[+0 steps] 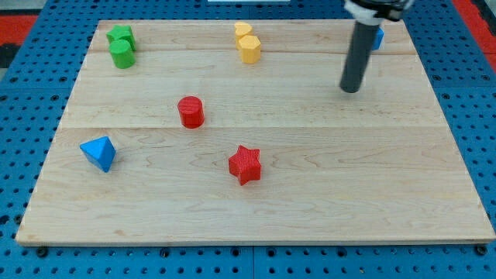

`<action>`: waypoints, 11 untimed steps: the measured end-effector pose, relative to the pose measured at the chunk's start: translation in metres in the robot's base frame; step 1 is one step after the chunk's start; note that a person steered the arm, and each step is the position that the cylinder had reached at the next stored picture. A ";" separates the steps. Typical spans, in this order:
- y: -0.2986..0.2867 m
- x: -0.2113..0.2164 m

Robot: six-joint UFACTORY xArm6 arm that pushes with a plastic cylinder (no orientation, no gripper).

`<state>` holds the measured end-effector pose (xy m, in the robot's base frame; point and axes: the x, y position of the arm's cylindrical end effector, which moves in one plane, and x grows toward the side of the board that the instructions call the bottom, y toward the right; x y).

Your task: Move your arm to the blue cube

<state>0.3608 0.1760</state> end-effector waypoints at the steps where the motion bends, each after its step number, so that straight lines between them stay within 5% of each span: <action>1: 0.047 -0.017; 2: 0.086 -0.037; 7: 0.088 -0.089; 8: 0.091 -0.126; 11: 0.055 -0.142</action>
